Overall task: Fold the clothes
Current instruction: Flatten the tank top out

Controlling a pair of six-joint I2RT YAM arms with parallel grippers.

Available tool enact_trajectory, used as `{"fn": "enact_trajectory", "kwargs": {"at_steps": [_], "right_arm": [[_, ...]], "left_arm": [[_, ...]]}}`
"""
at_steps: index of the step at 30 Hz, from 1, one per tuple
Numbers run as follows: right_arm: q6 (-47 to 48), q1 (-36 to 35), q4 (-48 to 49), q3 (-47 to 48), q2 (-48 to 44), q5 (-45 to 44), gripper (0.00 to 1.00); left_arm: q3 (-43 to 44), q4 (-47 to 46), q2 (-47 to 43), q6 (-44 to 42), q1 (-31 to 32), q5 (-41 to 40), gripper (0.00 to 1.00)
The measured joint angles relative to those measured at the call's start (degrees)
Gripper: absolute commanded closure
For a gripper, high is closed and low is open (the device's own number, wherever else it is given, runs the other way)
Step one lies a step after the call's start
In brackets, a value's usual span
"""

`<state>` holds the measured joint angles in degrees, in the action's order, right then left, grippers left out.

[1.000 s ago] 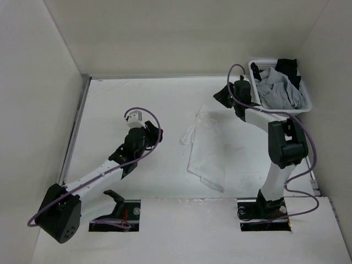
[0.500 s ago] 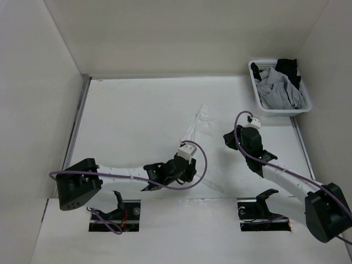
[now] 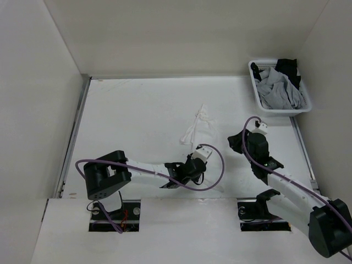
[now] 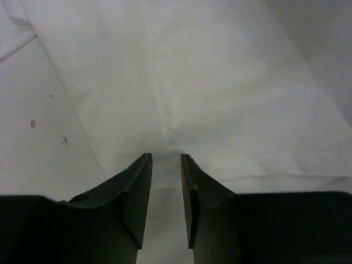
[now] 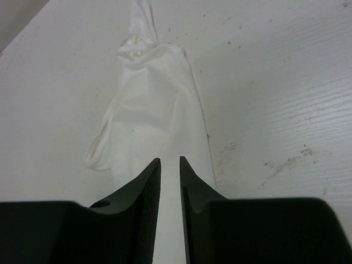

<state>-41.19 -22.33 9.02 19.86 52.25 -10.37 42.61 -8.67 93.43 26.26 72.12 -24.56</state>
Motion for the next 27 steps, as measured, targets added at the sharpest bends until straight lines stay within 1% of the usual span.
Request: {"fn": "enact_trajectory", "kwargs": {"at_steps": [6, 13, 14, 16, 18, 21, 24, 27], "right_arm": [[-0.04, 0.61, 0.11, -0.15, -0.04, 0.81, 0.7], [-0.04, 0.61, 0.42, -0.17, 0.7, 1.29, 0.65], [-0.04, 0.61, 0.44, -0.17, 0.7, 1.33, 0.65], [-0.04, 0.61, 0.44, -0.2, 0.7, 1.36, 0.64], [-0.04, 0.61, 0.44, -0.22, 0.7, 1.36, 0.64], [-0.04, 0.61, 0.42, -0.22, 0.68, 1.36, 0.63], [-0.07, 0.61, 0.42, -0.22, 0.72, 1.33, 0.61], [-0.13, 0.61, 0.44, -0.22, 1.62, 1.31, 0.58]], "left_arm": [[0.26, 2.14, 1.18, -0.13, -0.09, -0.39, 0.83], [0.28, 3.08, 1.18, 0.31, 0.26, 0.07, 0.82], [0.28, 3.08, 1.18, 0.37, 0.31, 0.26, 0.84], [0.28, 3.06, 1.18, 0.61, 0.39, 0.66, 0.92], [0.28, 3.06, 1.18, 0.87, 0.39, 0.83, 0.97], [0.28, 3.26, 0.85, 1.46, 0.07, 0.96, 1.0], [0.2, 4.81, -1.79, 2.32, -0.83, 1.27, 1.0], [0.09, 6.71, -8.31, 3.39, -2.51, 1.6, 1.0]]}}
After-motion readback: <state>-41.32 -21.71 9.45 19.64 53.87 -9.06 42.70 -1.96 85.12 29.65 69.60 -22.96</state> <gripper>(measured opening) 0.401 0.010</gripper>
